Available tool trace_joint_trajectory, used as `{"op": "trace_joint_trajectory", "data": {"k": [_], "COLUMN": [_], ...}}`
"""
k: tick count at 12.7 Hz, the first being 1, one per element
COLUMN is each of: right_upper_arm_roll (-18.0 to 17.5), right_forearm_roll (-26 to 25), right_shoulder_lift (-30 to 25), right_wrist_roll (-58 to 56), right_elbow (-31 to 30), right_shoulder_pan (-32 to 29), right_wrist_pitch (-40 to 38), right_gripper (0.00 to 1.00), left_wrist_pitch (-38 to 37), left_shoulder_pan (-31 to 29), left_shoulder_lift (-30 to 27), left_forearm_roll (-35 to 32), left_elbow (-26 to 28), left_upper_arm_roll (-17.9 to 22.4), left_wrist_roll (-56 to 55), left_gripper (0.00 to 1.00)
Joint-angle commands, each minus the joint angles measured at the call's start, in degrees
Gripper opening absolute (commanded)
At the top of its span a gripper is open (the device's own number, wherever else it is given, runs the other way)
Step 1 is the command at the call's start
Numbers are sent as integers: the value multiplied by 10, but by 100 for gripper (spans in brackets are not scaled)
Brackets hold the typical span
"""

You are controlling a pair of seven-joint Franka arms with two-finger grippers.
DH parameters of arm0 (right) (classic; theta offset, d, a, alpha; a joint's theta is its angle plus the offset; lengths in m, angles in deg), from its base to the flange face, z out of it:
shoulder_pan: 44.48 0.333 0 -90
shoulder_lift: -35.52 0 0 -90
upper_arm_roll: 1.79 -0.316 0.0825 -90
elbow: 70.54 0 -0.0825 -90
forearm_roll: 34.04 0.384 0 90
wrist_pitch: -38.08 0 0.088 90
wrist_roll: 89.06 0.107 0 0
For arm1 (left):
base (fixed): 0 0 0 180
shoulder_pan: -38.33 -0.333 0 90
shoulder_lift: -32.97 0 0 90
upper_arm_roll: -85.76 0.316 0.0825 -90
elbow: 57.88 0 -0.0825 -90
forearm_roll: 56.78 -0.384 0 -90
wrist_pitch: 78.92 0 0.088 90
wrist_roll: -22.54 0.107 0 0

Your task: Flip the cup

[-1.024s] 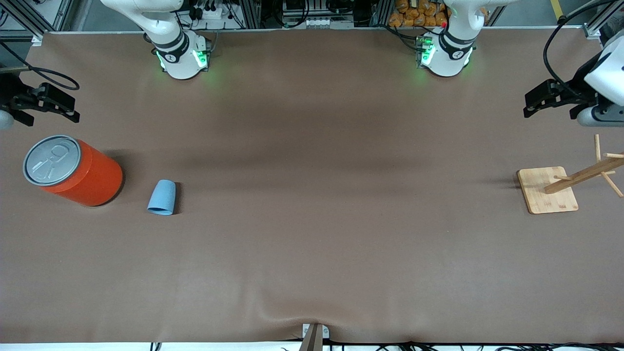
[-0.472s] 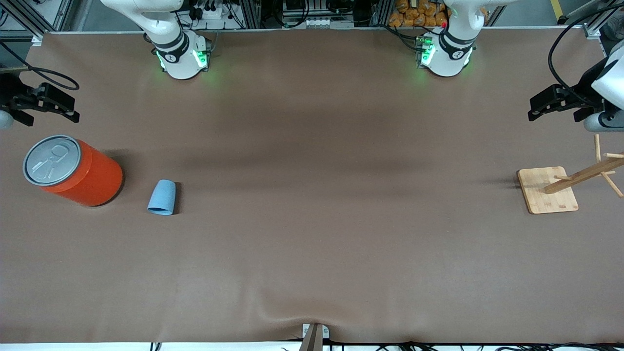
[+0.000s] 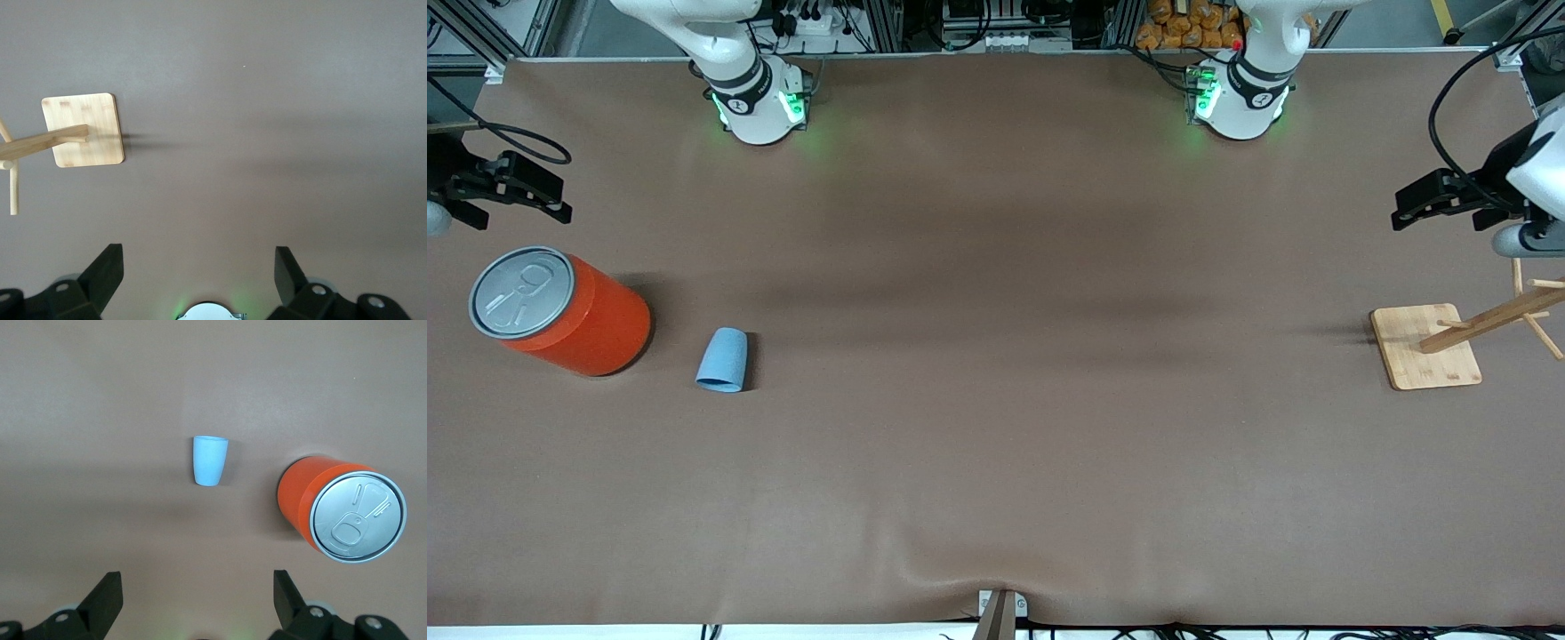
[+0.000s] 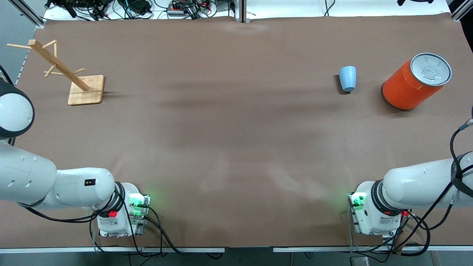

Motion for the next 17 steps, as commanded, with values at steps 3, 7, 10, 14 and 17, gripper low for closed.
{"op": "trace_joint_trajectory", "data": {"k": [3,7,10,14,17], "right_upper_arm_roll": [0,0,-1,-3,-3], "right_forearm_roll": [-5,-3,6,-1,5], "right_shoulder_lift": [-10,-7,-3,35,104], "right_wrist_roll": [-3,1,1,-5,-5], "right_elbow": [-11,-4,-7,-4,-2], "right_shoulder_pan": [-2,-2,4,15,18], "right_wrist_pitch": [-2,-2,-3,-9,-3], "right_gripper": [100,100,100,100,100], "left_wrist_pitch": [5,10,10,10,8], "left_shoulder_pan": [-14,-16,-13,-15,-16], "left_shoulder_lift": [-3,10,14,23,22], "left_forearm_roll": [3,3,3,3,3], "left_elbow": [2,3,3,3,3], "left_upper_arm_roll": [-2,-2,-3,-3,-3], "left_wrist_roll": [4,4,2,2,0], "left_gripper": [100,100,100,100,100]}}
